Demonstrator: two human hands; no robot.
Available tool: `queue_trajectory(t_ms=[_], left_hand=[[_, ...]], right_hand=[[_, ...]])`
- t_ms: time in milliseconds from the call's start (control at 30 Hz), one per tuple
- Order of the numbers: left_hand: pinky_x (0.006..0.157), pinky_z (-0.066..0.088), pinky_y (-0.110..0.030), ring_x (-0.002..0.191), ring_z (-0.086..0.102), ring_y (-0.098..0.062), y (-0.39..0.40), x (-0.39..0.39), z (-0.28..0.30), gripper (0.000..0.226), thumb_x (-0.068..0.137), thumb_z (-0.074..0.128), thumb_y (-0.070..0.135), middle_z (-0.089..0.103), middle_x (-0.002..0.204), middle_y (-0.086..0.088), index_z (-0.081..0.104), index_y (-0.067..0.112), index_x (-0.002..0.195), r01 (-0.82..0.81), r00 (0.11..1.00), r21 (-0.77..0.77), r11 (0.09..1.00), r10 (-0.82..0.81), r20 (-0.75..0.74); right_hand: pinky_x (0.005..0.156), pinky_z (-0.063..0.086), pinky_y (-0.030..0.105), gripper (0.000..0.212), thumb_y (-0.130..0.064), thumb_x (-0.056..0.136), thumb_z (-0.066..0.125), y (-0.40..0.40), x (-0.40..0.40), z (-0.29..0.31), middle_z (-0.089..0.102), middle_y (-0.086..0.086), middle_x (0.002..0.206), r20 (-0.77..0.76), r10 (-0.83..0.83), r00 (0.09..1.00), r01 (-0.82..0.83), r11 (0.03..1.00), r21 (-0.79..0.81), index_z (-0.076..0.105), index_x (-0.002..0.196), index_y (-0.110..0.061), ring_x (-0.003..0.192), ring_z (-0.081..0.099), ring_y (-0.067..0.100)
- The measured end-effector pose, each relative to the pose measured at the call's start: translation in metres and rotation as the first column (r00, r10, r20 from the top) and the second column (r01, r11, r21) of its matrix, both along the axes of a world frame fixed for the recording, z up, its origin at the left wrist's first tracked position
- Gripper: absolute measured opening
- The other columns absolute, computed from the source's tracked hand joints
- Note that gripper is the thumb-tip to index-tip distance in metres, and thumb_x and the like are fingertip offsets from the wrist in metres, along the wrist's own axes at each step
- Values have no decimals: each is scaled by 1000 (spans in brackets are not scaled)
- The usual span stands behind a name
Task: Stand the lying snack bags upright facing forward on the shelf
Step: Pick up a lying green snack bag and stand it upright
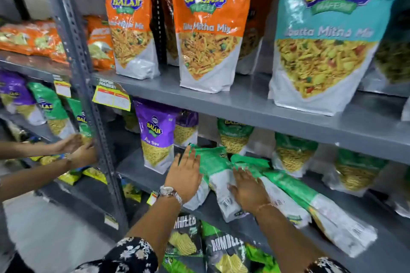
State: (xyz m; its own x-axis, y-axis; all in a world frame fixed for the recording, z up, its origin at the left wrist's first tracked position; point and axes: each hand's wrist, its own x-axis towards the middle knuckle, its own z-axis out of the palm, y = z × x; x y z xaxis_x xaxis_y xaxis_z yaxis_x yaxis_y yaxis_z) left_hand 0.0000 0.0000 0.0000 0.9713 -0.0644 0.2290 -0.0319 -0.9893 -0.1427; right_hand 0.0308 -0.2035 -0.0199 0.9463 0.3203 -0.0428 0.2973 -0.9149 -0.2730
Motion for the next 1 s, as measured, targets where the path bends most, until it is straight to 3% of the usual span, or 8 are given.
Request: queue_trajectory(t_ms=[167,400,600,700,767,867,933,1000], left_hand=[[120,13,-46,147,11,-26,7,18,-42,61,94,24,41,20,158,-9,18,10,147,-125,972,-155,980,89,-217],[119,19,-36,146,20,-18,11,22,-60,87,73,1,61,25,157,-2,23,19,147,-191,975,-340,921,139,-171],[114,30,-41,142,27,-24,17,21,-57,66,87,31,57,29,155,-2,32,21,142,-306,949,-488,818,222,-224],[103,42,-44,129,45,-32,24,17,-46,57,87,41,53,41,145,-7,42,19,133,-387,921,-619,683,265,-284],[98,45,-43,119,53,-37,36,17,-45,55,85,46,48,52,134,-15,46,13,128,-451,891,-740,499,301,-340],[96,47,-44,111,57,-37,63,24,-52,68,73,43,59,60,124,-20,57,14,122,-511,854,-792,335,299,-425],[94,47,-40,106,59,-33,75,29,-55,62,77,52,54,63,121,-17,62,9,118,-528,845,-821,218,234,-482],[91,49,-39,106,60,-31,77,29,-49,50,82,63,39,63,116,-10,61,5,119,-548,830,-836,14,135,-541]], right_hand=[[118,3,53,71,-68,87,19,-24,26,-34,12,-1,161,-24,-106,994,104,991,-87,10,149,-35,149,6,27],[119,6,50,69,-74,83,19,-40,23,-45,21,-7,158,-12,-176,984,176,984,-4,14,146,-44,148,10,22],[120,6,46,57,-65,89,19,-74,10,-39,14,-17,159,-44,-295,954,293,955,-44,14,144,-49,149,6,13],[121,5,44,57,-67,88,18,-90,0,-31,10,-23,158,-80,-397,914,393,918,-54,17,142,-50,148,3,8],[121,5,42,56,-65,89,17,-100,-7,-29,9,-25,157,-64,-449,891,443,893,-83,16,142,-50,148,2,6],[120,10,43,54,-61,91,21,-113,-16,-25,11,-24,157,-67,-480,875,466,871,-157,17,143,-48,147,6,6],[115,23,44,52,-55,90,34,-113,-19,-17,27,-15,155,-63,-486,872,470,867,-167,28,140,-45,144,23,11],[102,42,40,45,-43,87,49,-95,-21,-1,53,-1,138,76,-500,863,504,862,-54,48,131,-36,125,51,21]])
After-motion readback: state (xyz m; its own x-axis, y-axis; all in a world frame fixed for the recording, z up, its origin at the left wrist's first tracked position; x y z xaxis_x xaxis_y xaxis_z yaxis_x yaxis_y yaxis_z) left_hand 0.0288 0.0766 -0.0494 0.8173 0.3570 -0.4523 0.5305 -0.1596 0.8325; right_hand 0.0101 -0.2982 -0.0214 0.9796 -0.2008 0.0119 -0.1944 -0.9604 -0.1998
